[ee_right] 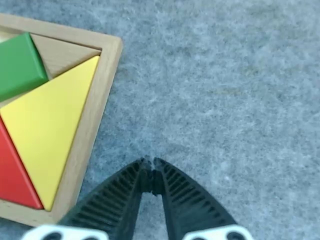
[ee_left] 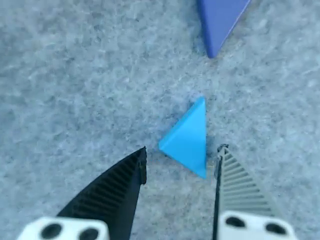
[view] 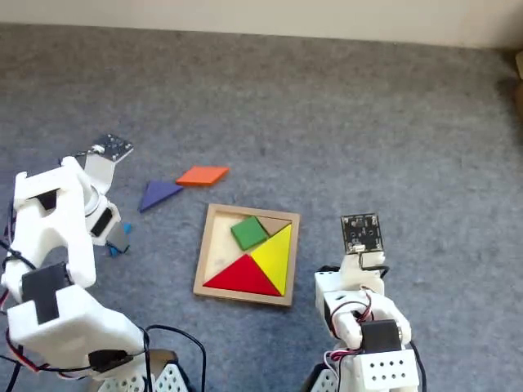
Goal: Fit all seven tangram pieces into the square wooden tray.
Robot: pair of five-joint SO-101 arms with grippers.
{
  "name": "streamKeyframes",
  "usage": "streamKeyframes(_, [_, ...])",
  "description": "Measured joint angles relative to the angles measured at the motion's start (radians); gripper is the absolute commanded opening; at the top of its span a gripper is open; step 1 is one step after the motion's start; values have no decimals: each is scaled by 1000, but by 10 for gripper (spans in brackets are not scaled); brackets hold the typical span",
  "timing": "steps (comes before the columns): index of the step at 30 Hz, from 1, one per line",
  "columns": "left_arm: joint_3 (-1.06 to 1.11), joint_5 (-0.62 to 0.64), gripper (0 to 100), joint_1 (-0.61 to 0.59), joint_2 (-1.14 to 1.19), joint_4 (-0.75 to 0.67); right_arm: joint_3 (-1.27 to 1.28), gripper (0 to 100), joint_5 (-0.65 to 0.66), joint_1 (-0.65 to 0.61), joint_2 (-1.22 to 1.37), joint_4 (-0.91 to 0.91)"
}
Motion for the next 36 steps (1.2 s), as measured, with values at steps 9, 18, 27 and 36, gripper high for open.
streamKeyframes(9, [-11, 0, 130, 40, 87, 2, 0, 19, 0, 0, 0, 0])
streamKeyframes(18, [-26, 0, 88, 83, 104, 43, 0, 19, 0, 0, 0, 0])
streamKeyframes(27, [-25, 2, 88, 161, -18, 89, 0, 19, 0, 0, 0, 0])
streamKeyframes(36, [8, 8, 156, 203, -112, 83, 0, 19, 0, 0, 0, 0])
